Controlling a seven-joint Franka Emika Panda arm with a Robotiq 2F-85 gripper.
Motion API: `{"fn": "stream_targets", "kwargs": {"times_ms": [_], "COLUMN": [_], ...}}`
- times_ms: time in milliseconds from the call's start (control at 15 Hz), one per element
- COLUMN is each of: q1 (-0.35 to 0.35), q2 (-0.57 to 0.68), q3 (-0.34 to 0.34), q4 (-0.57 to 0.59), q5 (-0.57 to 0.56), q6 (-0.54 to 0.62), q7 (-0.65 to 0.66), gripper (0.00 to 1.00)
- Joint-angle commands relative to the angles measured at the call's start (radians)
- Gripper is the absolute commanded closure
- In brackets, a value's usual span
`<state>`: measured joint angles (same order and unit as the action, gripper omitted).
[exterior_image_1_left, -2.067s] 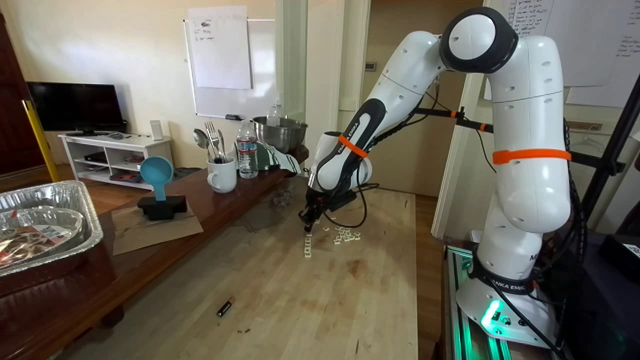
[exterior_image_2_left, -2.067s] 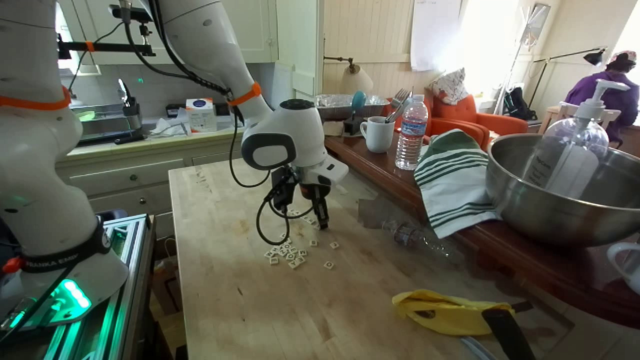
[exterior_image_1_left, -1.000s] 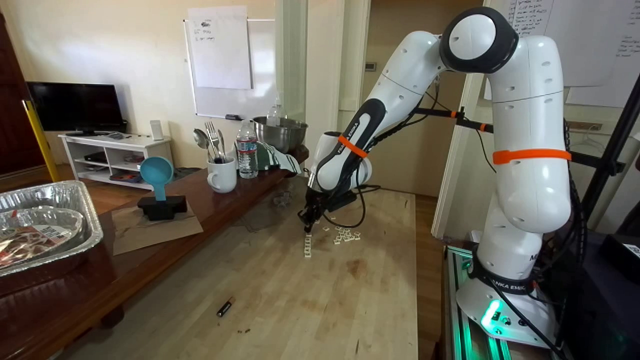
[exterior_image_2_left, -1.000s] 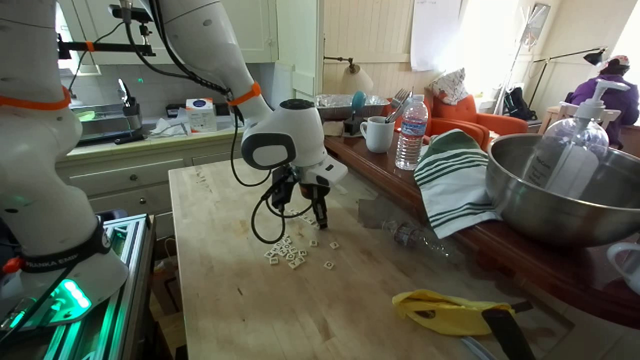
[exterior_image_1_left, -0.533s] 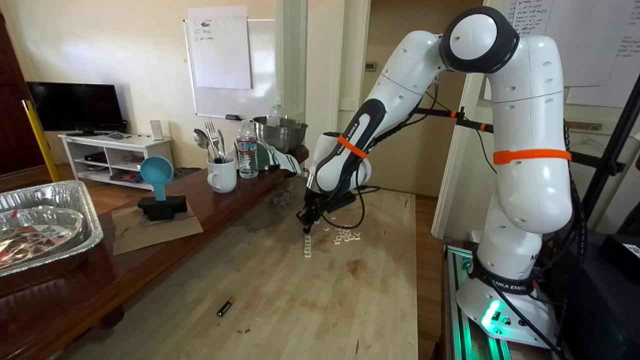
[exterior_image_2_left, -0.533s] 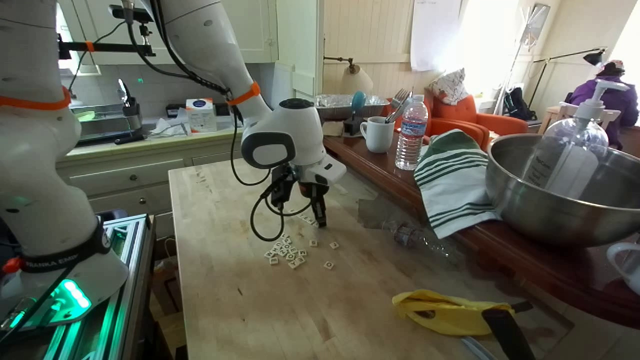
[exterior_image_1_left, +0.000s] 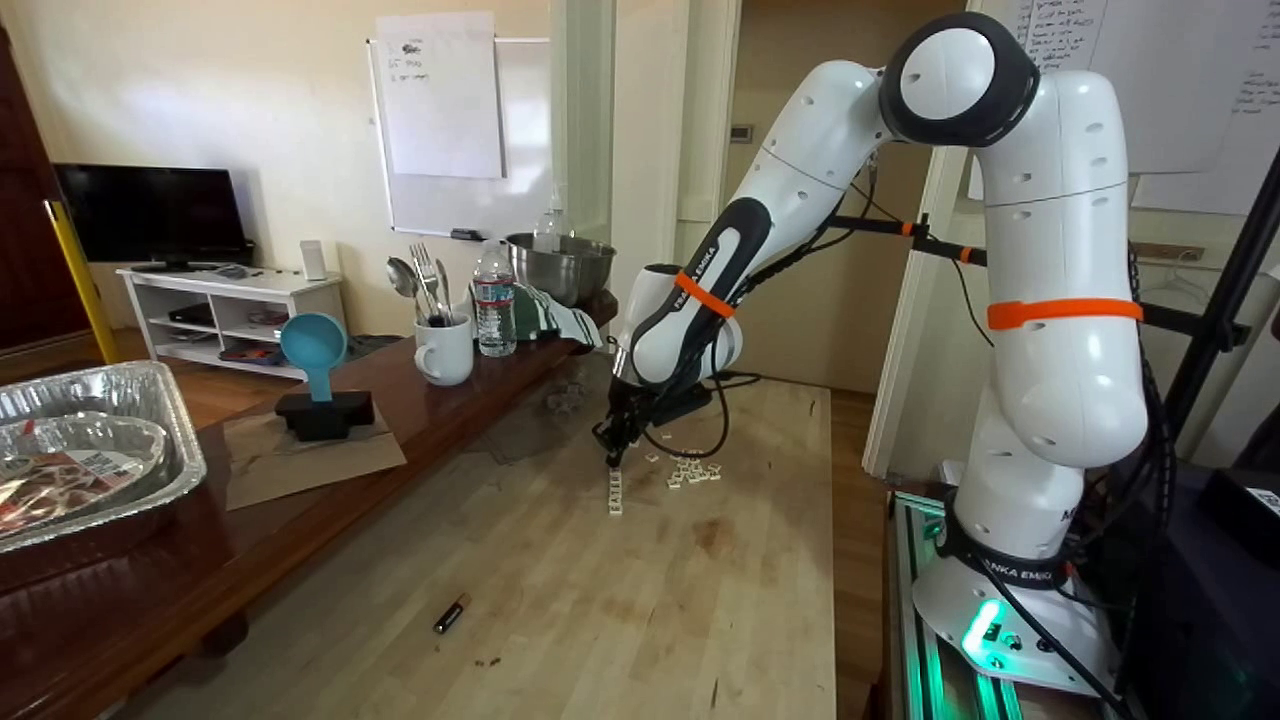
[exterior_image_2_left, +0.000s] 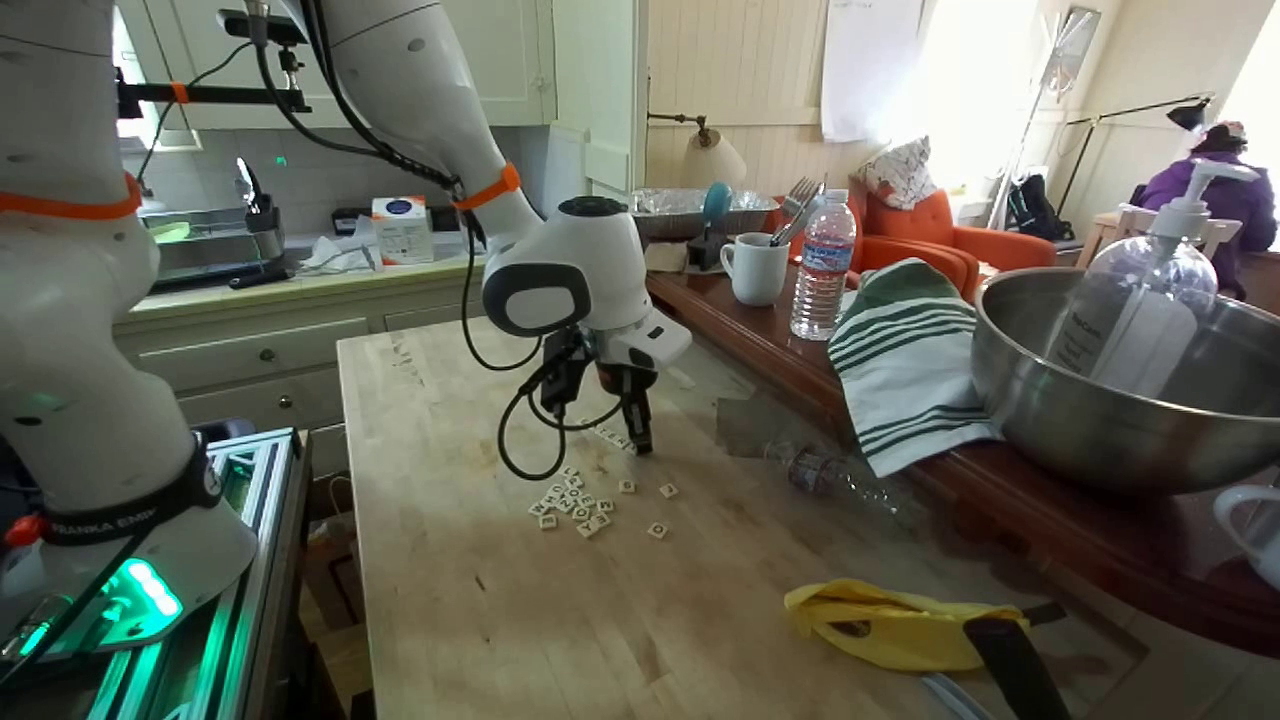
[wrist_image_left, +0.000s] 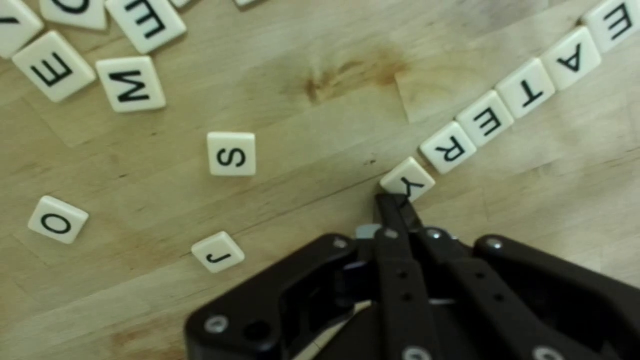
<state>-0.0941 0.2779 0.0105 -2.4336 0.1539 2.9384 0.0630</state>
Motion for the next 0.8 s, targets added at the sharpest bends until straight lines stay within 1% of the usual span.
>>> {"fn": "stream_targets", "kwargs": {"times_ms": [0,733], "q1": [0.021,0.023], "q2": [0.017,0.001], "q3": [-0.011,-0.014], "q4": [-0.015,-0.016], "q5": [0.003,0.0], "q6": [-0.044,-0.068], "q7": [0.028,0.031], "gripper": [1.0,1.0]}}
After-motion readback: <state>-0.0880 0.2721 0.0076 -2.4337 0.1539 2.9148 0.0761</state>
